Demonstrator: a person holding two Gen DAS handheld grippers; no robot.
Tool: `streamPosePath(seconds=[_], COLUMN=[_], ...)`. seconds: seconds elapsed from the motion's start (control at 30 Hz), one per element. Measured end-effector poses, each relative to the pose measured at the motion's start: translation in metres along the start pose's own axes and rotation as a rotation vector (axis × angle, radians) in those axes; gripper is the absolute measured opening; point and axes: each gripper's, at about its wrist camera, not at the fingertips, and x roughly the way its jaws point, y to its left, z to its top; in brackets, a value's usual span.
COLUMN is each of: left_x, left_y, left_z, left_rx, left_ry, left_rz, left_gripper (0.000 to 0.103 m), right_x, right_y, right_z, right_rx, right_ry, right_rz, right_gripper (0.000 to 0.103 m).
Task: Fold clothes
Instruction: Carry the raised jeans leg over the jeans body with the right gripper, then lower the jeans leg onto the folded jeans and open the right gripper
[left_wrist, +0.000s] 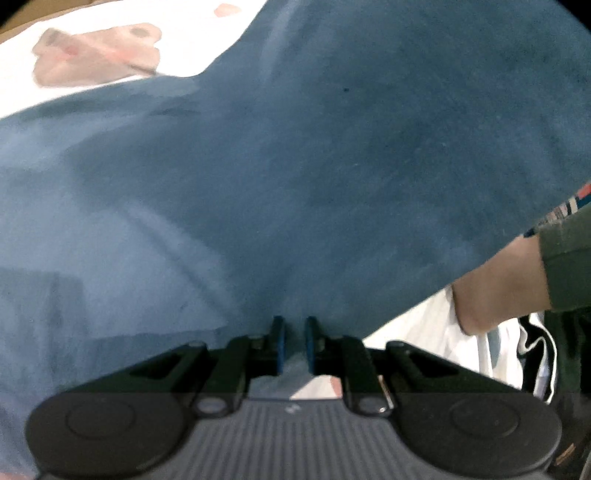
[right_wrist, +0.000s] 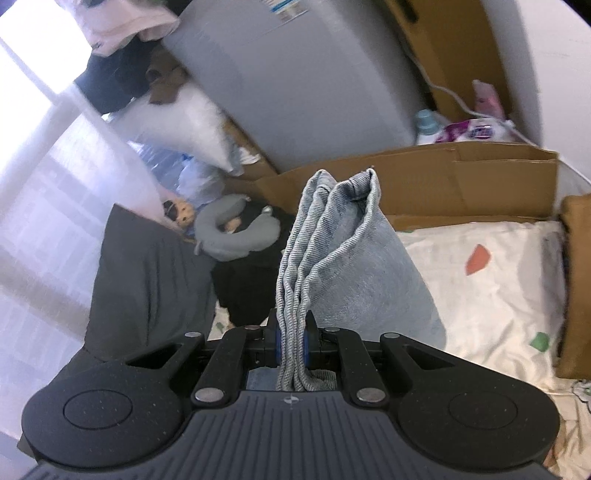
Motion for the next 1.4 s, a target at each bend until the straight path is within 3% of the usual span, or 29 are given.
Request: streamPosePath(seconds=[0.37, 0.43, 0.77, 1.2, 1.4], left_x=[-0.068, -0.071, -0.134, -0.169, -0.177], left_y=[0.061, 0.071, 0.112, 0.129, 0.137], left_z=[-0.043, -0.038, -0.091, -0.131, -0.135], left_rx=[-0.216, -0.265, -0.491, -0.626, -0.679], left_ry=[-0.167, -0.198, -0.323, -0.410, -0.481], left_rz=[0.068, 0.093, 0.174, 0.200, 0.200], left_gripper=[0.013, 0.014, 0.015, 0.019, 0.019], right_x=[0.058, 0.068, 0.140, 0.222, 0.256], right_y=[0.061, 0.072, 0.111, 0.118, 0.111], right_z=[-0.009, -0.010, -0.027, -0.049, -0.063], right_rx=[-0.040, -0.046, -0.043, -0.039, 0.023], right_ry=[0.074, 0.082, 0.204, 0.322, 0.292], right_rz=[0.024, 0.023, 0.025, -0.015, -0.030], right_gripper=[0.010, 0.010, 0.010, 0.010, 0.010])
